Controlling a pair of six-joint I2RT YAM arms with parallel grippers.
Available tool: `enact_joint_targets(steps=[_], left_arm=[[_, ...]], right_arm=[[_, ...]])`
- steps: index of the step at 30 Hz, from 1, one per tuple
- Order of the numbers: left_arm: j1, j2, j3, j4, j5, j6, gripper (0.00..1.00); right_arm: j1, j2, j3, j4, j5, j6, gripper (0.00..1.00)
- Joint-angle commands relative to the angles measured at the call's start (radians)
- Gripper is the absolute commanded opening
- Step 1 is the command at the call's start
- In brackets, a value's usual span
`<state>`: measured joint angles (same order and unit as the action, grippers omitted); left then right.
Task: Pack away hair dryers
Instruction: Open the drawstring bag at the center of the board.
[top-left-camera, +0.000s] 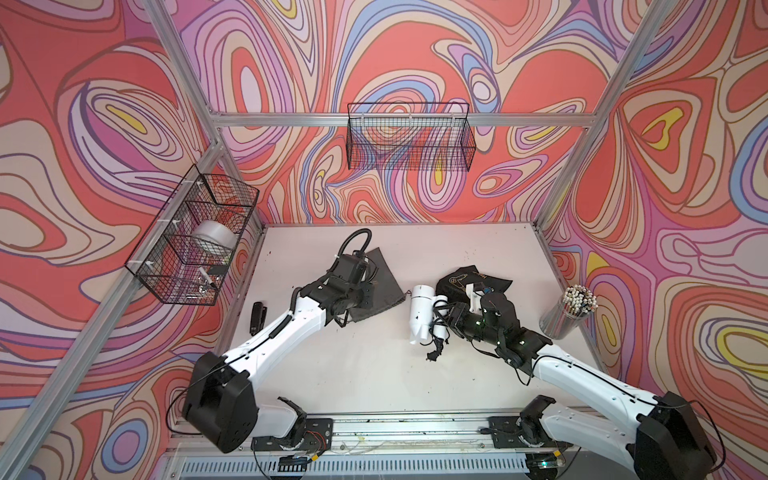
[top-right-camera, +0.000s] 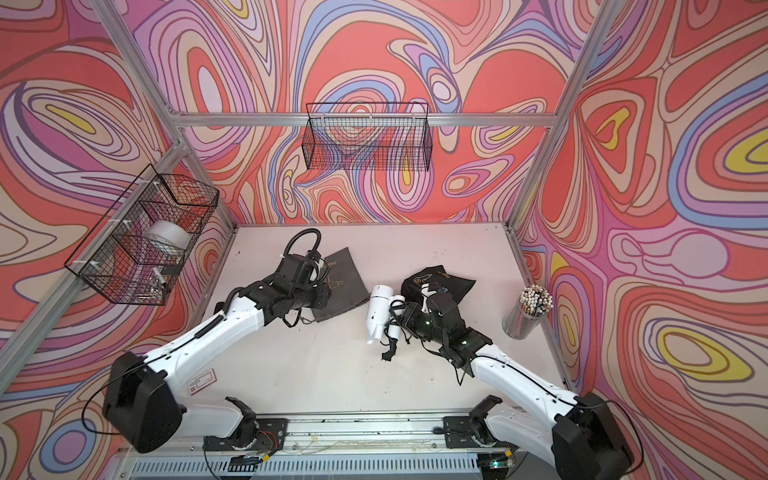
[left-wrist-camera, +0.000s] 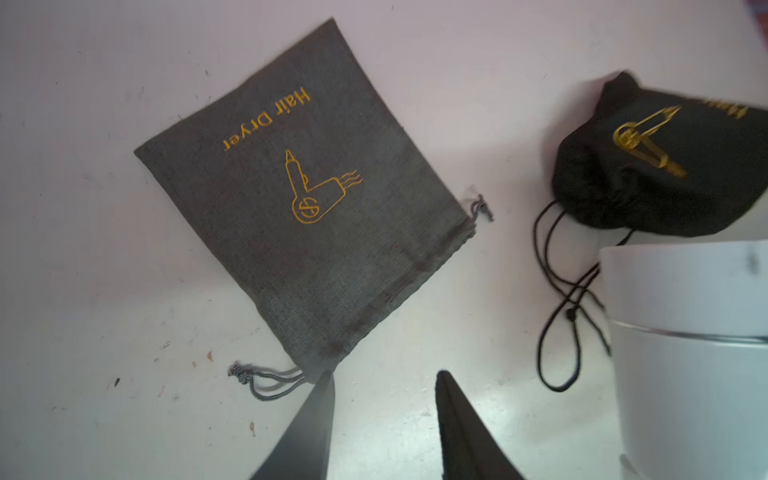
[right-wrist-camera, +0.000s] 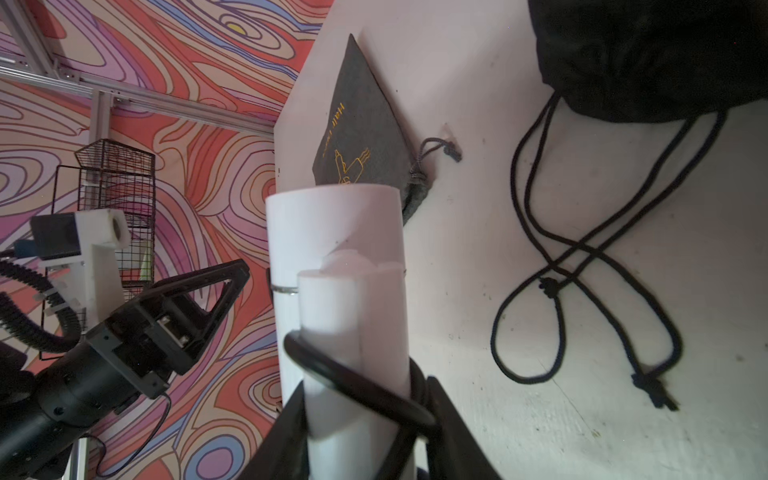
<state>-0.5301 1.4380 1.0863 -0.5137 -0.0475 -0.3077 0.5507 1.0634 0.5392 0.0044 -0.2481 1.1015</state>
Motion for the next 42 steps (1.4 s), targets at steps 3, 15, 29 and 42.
enact_joint_targets(steps=[3, 15, 29, 42], left_arm=[[0.002, 0.133, 0.063, -0.145, -0.046, 0.18, 0.44], [0.002, 0.388, 0.185, -0.176, -0.016, 0.273, 0.64], [0.015, 0.509, 0.18, -0.087, 0.276, 0.162, 0.41], [-0.007, 0.343, 0.087, -0.062, 0.324, 0.035, 0.45]], right_arm=[[-0.013, 0.014, 0.018, 0.016, -0.029, 0.015, 0.0], [-0.029, 0.023, -0.004, 0.028, -0.057, 0.014, 0.0], [-0.037, -0.018, -0.036, 0.02, -0.048, 0.023, 0.0], [-0.042, -0.011, -0.05, -0.004, -0.052, -0.001, 0.0]])
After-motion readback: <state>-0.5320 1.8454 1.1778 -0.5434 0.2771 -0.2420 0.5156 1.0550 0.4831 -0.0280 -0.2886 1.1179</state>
